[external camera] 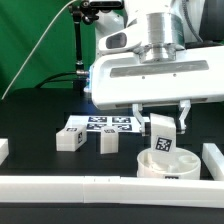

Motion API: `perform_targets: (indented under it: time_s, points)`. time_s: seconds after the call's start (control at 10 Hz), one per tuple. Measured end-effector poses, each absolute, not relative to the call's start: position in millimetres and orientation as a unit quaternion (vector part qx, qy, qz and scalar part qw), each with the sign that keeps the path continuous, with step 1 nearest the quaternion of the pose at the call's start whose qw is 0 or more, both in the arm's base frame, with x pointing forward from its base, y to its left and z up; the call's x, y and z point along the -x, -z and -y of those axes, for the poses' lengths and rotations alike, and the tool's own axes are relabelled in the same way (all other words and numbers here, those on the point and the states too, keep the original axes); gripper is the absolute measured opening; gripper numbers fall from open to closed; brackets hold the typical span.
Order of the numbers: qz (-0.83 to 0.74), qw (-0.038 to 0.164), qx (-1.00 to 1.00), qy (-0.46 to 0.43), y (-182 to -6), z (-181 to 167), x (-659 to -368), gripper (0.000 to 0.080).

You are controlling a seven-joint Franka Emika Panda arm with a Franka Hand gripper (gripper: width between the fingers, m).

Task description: Assemble stool

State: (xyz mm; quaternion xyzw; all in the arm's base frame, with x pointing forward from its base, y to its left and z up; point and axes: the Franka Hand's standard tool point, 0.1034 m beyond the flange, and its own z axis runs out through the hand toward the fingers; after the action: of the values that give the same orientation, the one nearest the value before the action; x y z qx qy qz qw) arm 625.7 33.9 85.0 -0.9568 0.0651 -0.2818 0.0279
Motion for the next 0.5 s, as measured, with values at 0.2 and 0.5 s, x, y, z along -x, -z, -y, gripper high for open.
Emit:
perform_targets:
  time_s: [0.2, 0.5]
  points:
    - [-0.065, 0.026, 0.955, 0.288, -85.3, -33.9, -625.6, 0.0327]
    - [-0.066, 0.025, 0.955, 0.289, -85.3, -32.2, -625.2, 0.0327]
